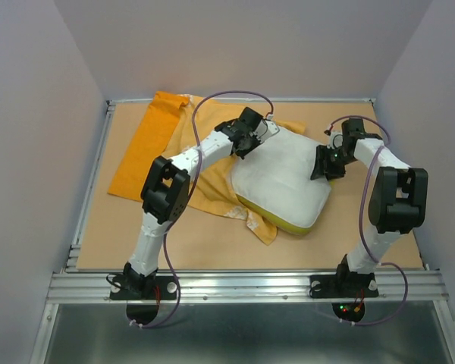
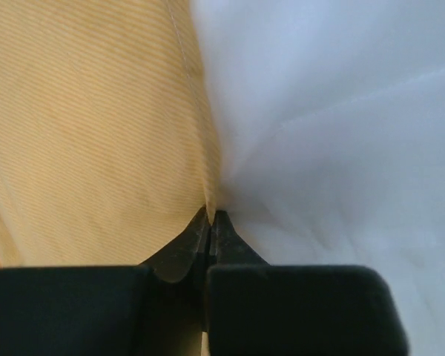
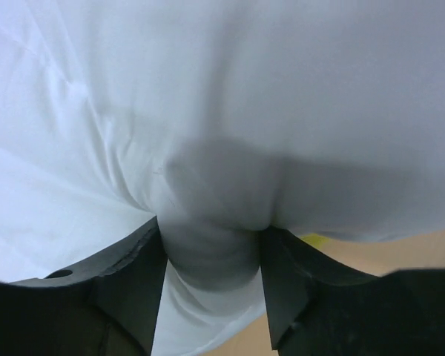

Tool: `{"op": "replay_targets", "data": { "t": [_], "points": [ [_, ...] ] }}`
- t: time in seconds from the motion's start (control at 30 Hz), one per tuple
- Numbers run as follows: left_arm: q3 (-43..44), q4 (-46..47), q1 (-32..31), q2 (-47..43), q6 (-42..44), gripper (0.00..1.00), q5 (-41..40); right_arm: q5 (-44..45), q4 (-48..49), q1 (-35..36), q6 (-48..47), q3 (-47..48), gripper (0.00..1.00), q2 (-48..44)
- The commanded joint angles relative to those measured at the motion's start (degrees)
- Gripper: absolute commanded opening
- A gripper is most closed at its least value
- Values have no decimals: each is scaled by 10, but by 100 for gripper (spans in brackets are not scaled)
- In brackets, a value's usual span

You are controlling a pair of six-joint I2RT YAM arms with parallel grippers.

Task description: Put the pillow into the pillowcase

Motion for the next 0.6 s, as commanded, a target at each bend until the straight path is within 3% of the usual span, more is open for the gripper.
{"op": "replay_targets", "data": {
  "t": [0.0,0.2,0.3,0.4,0.57],
  "points": [
    [63,-10,-28,-28,19,0,130,-79,-17,5,-4,13,44,25],
    [169,-39,-120,16,15,0,314,-162,-16,11,18,8,19,19],
    [208,-41,-148,39,0,0,392,-192,-13,15,28,-3,17,5],
    [205,-24,-152,47,-17,0,432,-217,-10,16,42,-14,14,-8],
    [148,-18,-124,34,-14,0,403,-223,-4,16,47,-41,8,-26]
  ]
}}
